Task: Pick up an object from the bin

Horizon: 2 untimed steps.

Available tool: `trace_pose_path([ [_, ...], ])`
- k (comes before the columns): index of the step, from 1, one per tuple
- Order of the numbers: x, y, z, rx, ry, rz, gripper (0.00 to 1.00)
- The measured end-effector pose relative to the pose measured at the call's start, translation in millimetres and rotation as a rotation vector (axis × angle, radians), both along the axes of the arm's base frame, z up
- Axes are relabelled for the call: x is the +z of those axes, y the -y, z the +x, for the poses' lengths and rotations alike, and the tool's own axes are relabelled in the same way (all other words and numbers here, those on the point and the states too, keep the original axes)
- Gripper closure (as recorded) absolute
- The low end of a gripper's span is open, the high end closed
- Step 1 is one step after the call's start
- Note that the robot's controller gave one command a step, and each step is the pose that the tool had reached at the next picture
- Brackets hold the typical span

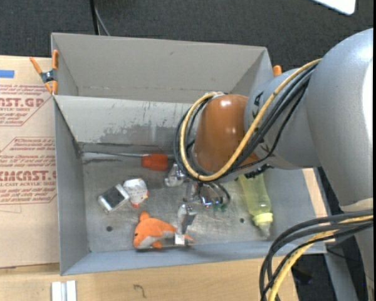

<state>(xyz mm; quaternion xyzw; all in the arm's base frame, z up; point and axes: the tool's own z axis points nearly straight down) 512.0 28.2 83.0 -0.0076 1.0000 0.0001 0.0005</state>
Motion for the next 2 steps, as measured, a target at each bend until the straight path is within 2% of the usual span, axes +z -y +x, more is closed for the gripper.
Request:
trace_pose_path([
  [1,27.3,-72.4,6.5,0.141,0.010,0.001,0.00],
  [2,12.2,-73.2,-0.1,0.108,0.005,0.002,0.00],
])
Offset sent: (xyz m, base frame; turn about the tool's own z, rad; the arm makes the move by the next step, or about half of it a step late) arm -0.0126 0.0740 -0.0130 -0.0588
